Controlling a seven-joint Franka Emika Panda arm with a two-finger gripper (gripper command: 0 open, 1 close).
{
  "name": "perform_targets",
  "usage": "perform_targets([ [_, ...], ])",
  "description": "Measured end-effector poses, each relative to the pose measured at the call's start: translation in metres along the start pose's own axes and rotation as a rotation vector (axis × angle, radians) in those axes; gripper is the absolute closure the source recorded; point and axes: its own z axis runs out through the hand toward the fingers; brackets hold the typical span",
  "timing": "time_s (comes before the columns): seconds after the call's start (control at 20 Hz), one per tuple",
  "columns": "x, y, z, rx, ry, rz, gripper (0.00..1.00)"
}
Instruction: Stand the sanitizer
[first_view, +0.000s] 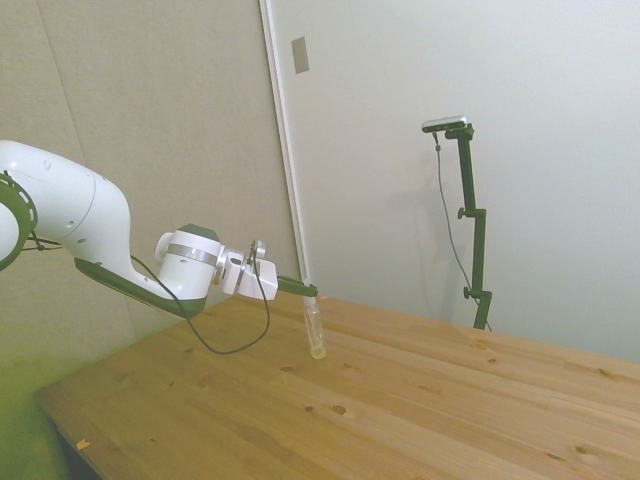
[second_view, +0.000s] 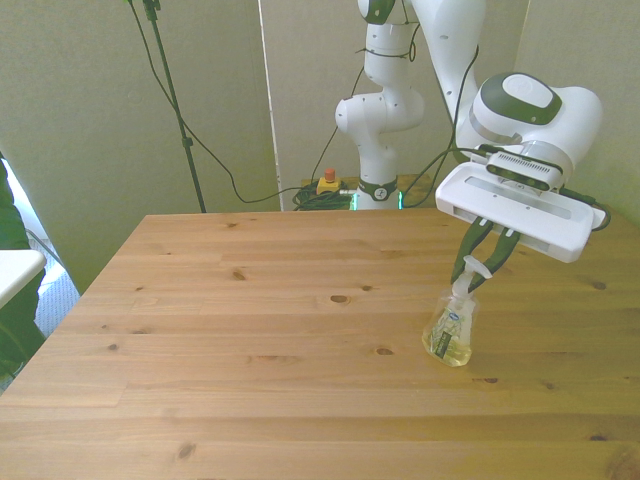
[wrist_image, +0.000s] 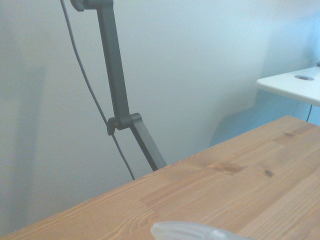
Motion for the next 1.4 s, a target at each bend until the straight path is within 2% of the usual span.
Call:
perform_targets([
  [0.35, 0.020, 0.000, 0.001, 0.009, -0.016, 0.024, 0.00],
  [1.1, 0.021, 0.002, 0.007, -0.003, -0.057, 0.029, 0.00],
  [1.4, 0.010, -0.016, 0.016, -0.041, -0.096, -0.021, 0.00],
])
